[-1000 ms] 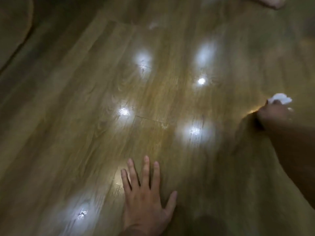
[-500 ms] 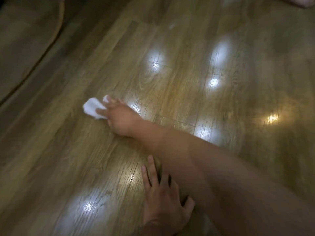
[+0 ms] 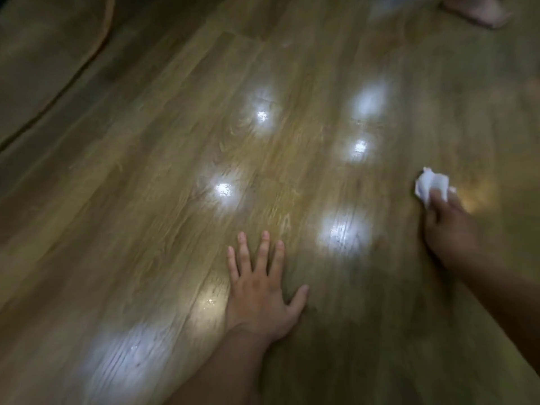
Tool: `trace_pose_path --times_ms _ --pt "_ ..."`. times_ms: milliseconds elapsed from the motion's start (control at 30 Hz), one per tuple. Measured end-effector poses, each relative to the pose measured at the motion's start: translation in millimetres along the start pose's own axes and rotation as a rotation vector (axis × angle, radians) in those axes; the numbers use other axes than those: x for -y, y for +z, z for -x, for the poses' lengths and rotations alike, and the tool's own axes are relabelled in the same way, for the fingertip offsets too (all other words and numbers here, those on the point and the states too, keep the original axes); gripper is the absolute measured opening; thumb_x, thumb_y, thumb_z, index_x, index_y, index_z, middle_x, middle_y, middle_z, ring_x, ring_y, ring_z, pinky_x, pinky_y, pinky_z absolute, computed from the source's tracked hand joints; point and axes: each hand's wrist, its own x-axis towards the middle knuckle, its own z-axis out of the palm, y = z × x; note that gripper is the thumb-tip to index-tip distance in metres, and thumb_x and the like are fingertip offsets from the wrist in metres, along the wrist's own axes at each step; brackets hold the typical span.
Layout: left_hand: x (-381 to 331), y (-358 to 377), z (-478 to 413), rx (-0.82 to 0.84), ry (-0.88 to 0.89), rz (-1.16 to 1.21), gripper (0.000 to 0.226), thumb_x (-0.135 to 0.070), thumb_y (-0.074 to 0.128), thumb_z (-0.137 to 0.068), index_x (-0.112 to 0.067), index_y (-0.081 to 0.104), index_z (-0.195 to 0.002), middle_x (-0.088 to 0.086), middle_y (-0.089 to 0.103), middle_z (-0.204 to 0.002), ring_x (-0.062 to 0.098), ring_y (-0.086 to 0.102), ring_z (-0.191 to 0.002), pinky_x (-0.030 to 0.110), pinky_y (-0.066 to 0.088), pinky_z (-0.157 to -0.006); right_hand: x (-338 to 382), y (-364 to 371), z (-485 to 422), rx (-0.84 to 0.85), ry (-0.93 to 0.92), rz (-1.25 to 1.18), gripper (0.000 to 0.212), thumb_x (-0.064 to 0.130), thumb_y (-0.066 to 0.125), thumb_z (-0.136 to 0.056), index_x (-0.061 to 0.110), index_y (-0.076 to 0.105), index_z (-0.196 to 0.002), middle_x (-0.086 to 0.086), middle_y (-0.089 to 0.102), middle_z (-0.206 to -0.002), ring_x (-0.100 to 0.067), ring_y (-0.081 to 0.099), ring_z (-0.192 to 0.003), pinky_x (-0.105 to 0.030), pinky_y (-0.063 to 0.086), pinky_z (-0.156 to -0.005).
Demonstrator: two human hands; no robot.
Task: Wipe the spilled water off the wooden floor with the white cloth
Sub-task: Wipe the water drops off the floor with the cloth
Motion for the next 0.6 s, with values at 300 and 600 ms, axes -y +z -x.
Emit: trace_pose_path --times_ms 300,600 --pt "1.5 3.4 1.4 -0.031 -0.022 -0.017 0.089 -0.079 0.024 -0.085 -0.026 0.027 -0.156 0.004 0.013 -0.165 0.037 -0.006 -0.151 0.055 0.0 -0.121 -2.1 -18.6 241.0 0.409 -1.392 0.143 0.049 0.03 0.017 -0.107 0.023 0.019 -0.155 -0.003 0.02 -0.162 -0.017 0.022 -0.148 -0.028 0.032 -0.115" --pt "1.2 2.3 2.7 -0.076 -0.022 -0.015 0.09 -0.08 0.019 -0.084 -0.027 0.019 -0.157 0.005 0.009 -0.166 0.036 -0.009 -0.151 0.052 -0.006 -0.121 -107.6 -28.0 28.4 0.099 0.017 0.2 0.053 0.038 0.026 -0.094 0.015 0.045 -0.138 -0.024 0.045 -0.143 -0.042 0.038 -0.133 -0.051 0.038 -0.106"
